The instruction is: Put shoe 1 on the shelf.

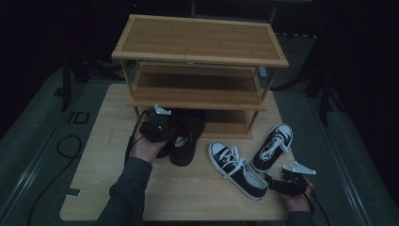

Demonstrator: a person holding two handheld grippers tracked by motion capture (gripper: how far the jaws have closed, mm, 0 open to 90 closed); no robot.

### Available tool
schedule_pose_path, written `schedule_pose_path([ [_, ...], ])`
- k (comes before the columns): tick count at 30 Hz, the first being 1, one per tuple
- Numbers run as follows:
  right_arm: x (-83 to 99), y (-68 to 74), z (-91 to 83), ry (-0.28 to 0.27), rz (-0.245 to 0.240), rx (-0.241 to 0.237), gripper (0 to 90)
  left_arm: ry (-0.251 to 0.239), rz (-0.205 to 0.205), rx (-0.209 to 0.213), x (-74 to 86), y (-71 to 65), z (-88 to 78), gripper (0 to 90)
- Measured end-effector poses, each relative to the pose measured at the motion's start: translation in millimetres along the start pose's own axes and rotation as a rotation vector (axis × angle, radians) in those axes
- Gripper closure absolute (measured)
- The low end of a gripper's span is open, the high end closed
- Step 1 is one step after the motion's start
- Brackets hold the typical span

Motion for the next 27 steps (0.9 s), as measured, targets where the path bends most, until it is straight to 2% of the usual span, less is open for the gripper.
schedule_pose_path([
  [7,0.0,0.0,0.0,0.0,0.0,0.0,18.9,-0.024,0.04,0.062,9.5,-5.0,-12.4,69.3],
  [15,0.0,0.0,0.0,0.0,0.0,0.0,18.9,-0.04,0.063,0.137,19.5,-11.9,-12.8,72.5],
  [21,0.0,0.1,0.0,0.001,0.001,0.0,19.0,-0.038,0.1,0.153,31.5,-18.4,-10.9,78.2],
  [26,0.0,-0.1,0.0,0.0,-0.002,0.0,19.0,-0.036,0.114,0.155,39.2,-21.3,-11.4,89.5],
  [27,0.0,0.0,0.0,0.001,-0.001,0.001,18.9,-0.021,0.122,0.155,42.7,-22.7,-10.8,89.8],
])
Point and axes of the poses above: each handheld gripper's, and its own axes: z roughly forward along the jaws, x roughly out of its underside, y roughly to its left, the point moved 2 cm from there along z, roughly forward along the jaws, and after that the axes turned 5 degrees about z, right-handed, at the moved point
